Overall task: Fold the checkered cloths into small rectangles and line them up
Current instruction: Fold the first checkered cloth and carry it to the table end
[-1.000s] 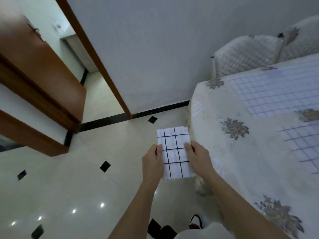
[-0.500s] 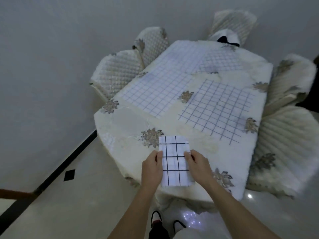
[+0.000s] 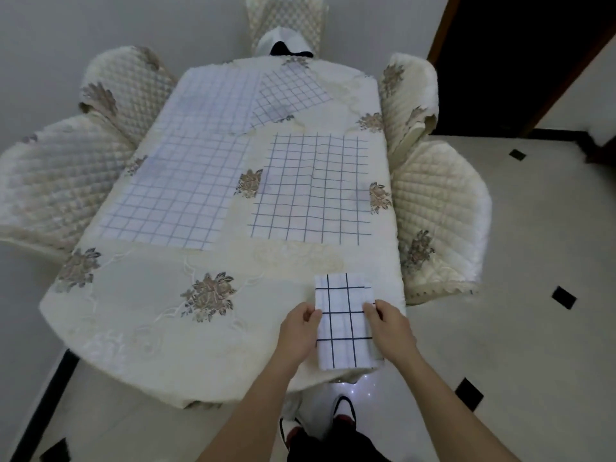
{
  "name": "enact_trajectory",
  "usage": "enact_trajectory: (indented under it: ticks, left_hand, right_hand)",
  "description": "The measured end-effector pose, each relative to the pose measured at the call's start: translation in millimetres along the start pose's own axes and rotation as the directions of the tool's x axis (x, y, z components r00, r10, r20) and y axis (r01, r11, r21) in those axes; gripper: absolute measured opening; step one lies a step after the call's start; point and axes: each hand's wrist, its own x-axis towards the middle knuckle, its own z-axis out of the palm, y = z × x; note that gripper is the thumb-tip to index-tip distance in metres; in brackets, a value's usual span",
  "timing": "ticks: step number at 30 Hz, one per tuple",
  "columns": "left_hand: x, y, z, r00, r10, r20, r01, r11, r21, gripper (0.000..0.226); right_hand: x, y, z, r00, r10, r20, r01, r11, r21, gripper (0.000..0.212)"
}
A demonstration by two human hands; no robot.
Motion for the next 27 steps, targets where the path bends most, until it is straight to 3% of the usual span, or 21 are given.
enact_trajectory:
  ticks: [8, 14, 21, 27]
  left_hand:
    - [45.1, 25.6, 31.8, 0.999, -0.044, 0.03, 0.042, 0.998, 0.053, 0.014]
    - [78.5, 34.1, 38.5, 0.998, -0.06, -0.018, 0.062, 0.987, 0.148, 0.016]
    - [92.9, 34.8, 37.3, 0.998, 0.032, -0.054, -0.008, 0.918, 0.397, 0.016]
    - [98.5, 36.3, 38.7, 0.996, 0.081, -0.044, -0.051, 0.886, 0.462, 0.012]
  right_hand:
    - [44.9, 22.0, -16.6, 0.991, 0.121, -0.055, -0.117, 0.99, 0.076, 0.041]
    - [81.9, 23.8, -12.9, 0.993, 0.121, -0.004, -0.12, 0.992, 0.04, 0.041]
    - [101.2, 26.5, -5.8, 0.983, 0.18, 0.023, -0.179, 0.983, -0.048, 0.041]
    - [101.3, 27.2, -4.2, 0.98, 0.196, -0.021, -0.197, 0.976, -0.089, 0.031]
